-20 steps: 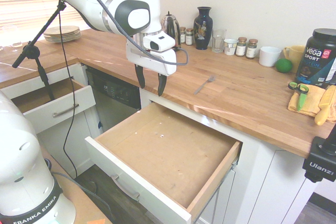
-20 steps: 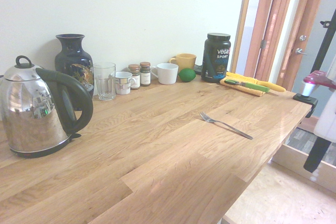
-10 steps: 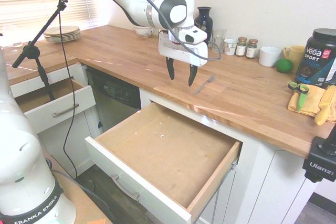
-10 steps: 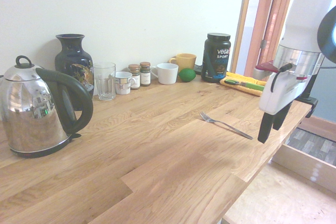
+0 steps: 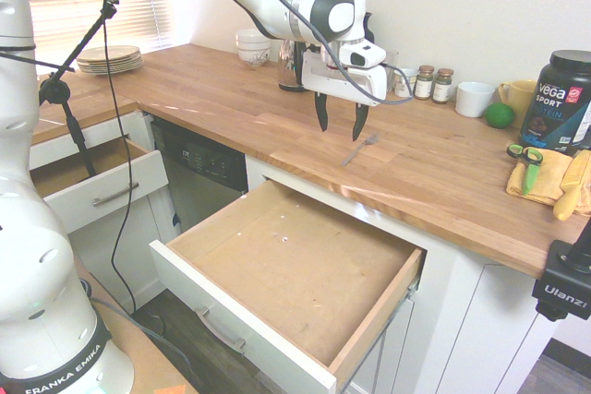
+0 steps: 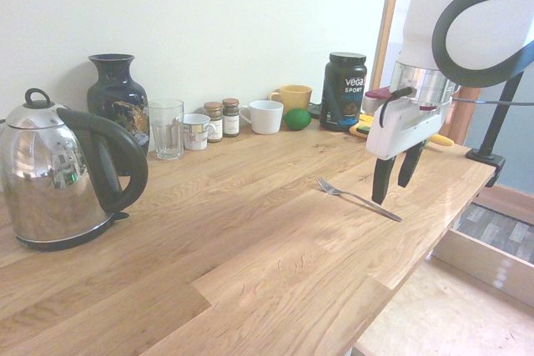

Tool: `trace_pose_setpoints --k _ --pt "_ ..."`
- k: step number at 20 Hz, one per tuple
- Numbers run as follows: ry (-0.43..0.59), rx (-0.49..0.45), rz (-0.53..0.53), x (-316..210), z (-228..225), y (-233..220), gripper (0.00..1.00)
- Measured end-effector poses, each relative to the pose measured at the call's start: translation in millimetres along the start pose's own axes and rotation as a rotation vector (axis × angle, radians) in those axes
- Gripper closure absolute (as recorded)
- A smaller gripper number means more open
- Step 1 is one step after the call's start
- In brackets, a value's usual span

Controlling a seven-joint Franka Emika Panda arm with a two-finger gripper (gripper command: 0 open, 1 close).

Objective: Put fork in the drawer

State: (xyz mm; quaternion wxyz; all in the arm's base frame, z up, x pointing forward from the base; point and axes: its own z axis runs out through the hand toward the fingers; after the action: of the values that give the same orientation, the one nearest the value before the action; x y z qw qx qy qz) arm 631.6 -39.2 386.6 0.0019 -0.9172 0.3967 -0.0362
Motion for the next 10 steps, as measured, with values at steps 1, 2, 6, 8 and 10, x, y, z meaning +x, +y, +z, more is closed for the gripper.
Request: trace_pose_setpoints --k 1,2,6,8,10 --pt "-0.007 0.003 -0.011 4 1 -2 0.00" --pt "-0.014 0.006 -0.024 7 3 -4 0.00" --pt "-0.027 0.005 -0.061 21 13 -14 0.00" --pt "-0.030 -0.001 -0.065 30 18 -18 0.00" --pt "-0.033 -0.007 -0.064 39 23 -21 0.00"
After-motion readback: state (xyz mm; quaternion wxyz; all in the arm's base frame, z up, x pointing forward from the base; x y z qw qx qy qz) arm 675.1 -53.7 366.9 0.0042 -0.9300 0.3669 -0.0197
